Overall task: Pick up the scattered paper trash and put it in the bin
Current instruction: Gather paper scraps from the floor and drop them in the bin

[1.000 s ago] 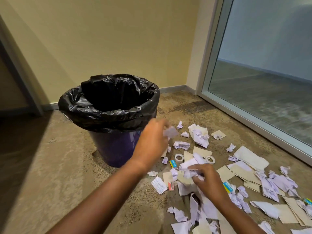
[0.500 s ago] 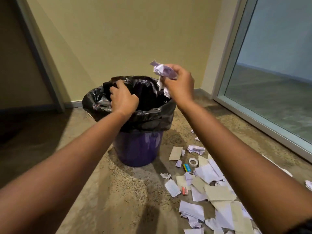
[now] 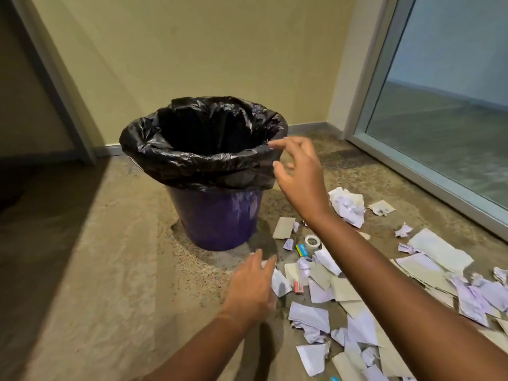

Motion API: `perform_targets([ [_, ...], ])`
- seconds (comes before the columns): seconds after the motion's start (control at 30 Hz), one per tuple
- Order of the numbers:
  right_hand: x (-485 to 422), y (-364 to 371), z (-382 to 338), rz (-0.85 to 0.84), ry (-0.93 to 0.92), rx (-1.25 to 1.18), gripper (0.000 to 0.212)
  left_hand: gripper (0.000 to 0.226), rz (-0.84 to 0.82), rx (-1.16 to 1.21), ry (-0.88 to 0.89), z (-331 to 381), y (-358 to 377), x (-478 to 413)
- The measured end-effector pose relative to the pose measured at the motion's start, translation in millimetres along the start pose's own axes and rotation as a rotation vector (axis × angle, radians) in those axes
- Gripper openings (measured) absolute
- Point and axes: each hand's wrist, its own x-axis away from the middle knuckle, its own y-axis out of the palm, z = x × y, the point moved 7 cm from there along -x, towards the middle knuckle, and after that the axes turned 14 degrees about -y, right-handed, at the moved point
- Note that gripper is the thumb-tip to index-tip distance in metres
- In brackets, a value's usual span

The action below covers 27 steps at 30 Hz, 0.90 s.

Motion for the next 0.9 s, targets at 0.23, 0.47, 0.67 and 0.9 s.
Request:
perform_targets([
  [0.23,159,-20,132,-0.524,0.51,0.504,0.049,0.086,-0.184,0.172,-0.246,-9,55,-22],
  [0.47,233,-13,167,-0.86,0.919,0.459,0.096,0.09,-0.246,0.204,-0.285,-4,56,-55],
  [0.67,233,11,164,-0.892,0.741,0.455,0.083,0.084,-0.324,0.192,-0.159,34,70,-69],
  [0.9,232,-2,158,-0.79,0.636,0.388,0.063,0.066,-0.267,0.327,-0.199,42,75,-70],
])
